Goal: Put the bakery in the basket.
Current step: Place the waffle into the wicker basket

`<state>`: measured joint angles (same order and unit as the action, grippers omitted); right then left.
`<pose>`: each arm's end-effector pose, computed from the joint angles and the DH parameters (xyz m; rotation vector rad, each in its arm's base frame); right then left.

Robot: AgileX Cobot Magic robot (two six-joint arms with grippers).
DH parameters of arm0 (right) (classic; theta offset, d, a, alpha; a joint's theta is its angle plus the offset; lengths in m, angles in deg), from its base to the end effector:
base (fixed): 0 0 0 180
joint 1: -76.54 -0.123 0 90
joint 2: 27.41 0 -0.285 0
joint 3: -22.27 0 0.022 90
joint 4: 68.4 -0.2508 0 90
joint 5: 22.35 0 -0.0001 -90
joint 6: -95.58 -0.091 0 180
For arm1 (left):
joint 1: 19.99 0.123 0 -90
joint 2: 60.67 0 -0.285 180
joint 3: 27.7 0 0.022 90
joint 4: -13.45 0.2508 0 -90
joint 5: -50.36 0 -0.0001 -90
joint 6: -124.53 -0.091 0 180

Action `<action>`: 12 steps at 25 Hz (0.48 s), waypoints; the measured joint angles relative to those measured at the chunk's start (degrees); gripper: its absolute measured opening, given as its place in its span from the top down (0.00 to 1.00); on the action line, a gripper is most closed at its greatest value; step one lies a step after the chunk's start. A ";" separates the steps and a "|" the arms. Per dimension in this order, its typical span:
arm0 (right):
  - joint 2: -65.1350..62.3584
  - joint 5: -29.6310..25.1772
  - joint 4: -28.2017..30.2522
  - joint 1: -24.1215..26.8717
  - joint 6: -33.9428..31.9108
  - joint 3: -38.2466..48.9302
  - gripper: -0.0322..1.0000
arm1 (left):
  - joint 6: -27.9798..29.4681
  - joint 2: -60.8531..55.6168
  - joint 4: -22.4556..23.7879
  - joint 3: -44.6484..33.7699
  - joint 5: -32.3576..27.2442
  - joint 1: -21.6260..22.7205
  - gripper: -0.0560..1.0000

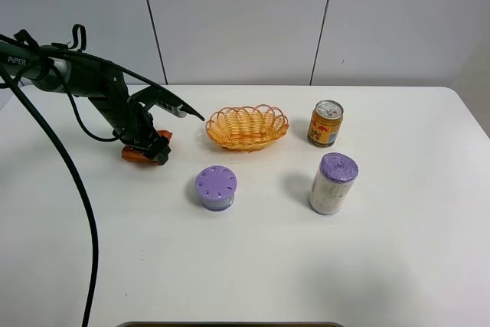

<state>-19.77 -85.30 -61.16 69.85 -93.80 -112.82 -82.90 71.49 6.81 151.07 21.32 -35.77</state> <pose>-0.0137 -0.0119 0.2921 0.0608 2.0088 0.0290 0.3992 -0.1181 0.0914 0.9188 2.6758 -0.0569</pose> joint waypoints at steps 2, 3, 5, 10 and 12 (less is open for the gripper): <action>0.00 0.00 0.00 0.00 0.00 0.00 0.09 | 0.00 0.00 0.00 0.00 0.00 0.00 0.29; 0.00 0.00 0.00 0.00 0.00 0.00 0.09 | 0.00 0.00 0.05 0.00 -0.03 0.00 0.29; 0.00 0.00 0.00 0.00 0.00 0.00 0.09 | 0.00 0.00 0.05 0.00 -0.03 0.00 0.29; 0.00 0.00 0.00 0.00 0.00 0.00 0.09 | 0.06 0.00 0.10 0.00 -0.03 0.00 0.29; 0.00 0.00 0.00 0.00 0.00 0.00 0.09 | 0.06 0.00 0.10 0.00 -0.03 0.00 0.29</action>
<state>-19.77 -85.30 -61.16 69.85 -93.80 -112.82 -82.83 71.49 6.91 151.07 21.29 -35.77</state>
